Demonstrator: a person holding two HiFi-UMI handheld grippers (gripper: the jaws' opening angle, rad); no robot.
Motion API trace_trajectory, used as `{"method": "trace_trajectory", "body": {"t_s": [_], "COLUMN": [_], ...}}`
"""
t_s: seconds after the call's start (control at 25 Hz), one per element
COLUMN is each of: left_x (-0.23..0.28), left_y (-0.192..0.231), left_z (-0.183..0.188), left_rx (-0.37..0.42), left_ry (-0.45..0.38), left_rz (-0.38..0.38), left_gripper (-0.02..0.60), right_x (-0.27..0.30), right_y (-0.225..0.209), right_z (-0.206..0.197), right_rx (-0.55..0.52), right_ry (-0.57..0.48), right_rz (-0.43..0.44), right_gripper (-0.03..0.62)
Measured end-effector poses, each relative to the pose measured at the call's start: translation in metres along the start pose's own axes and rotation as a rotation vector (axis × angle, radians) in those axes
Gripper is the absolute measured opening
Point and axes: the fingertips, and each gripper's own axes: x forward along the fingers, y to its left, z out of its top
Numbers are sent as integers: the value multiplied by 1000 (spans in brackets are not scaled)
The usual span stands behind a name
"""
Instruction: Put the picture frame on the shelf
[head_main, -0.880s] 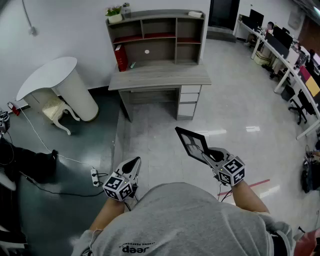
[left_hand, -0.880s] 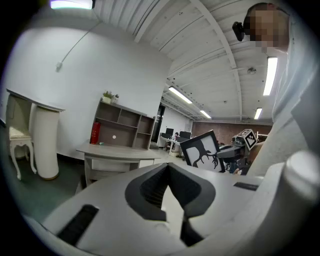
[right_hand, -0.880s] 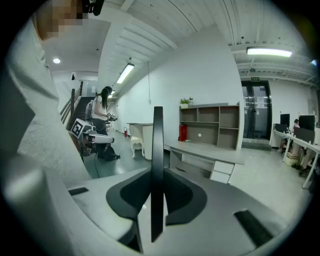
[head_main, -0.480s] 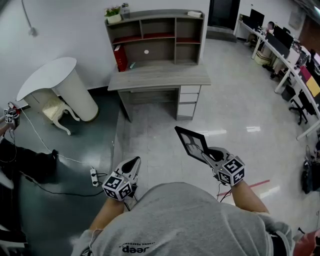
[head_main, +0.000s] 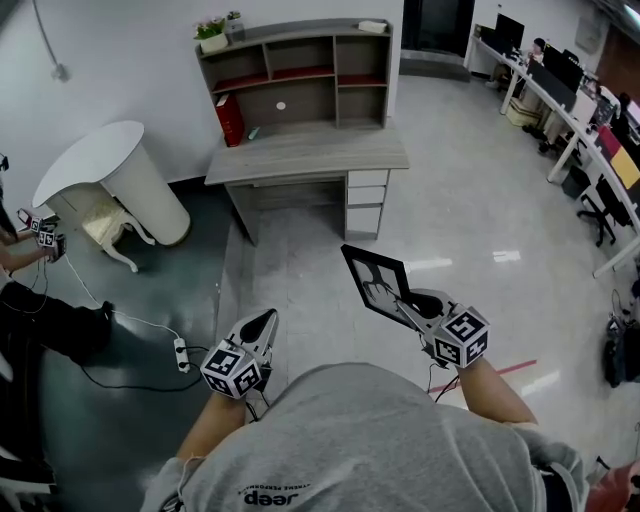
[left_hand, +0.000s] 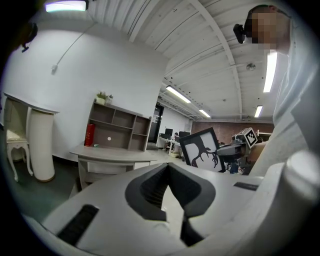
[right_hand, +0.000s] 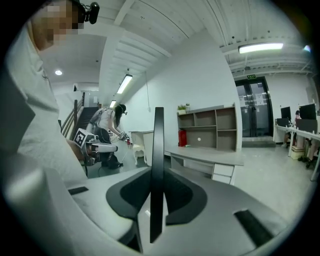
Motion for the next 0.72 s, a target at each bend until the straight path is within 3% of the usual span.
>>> {"method": "trace_trajectory", "body": {"t_s": [0.44,0.72], "left_x": [46,52], "left_y": [-66,-54], "left_z": [2,2], "left_rx": [-6,-11], "left_ry": [2,9], "left_rz": [-1,17], "left_gripper": [12,12], "right_x": [-39,-21], "right_y": [-40,-49], "right_z": [10,18], "right_rx": [-41,-53], "right_ry": [-43,-50], "right_rz": [37,57], "right_gripper": [87,87]}}
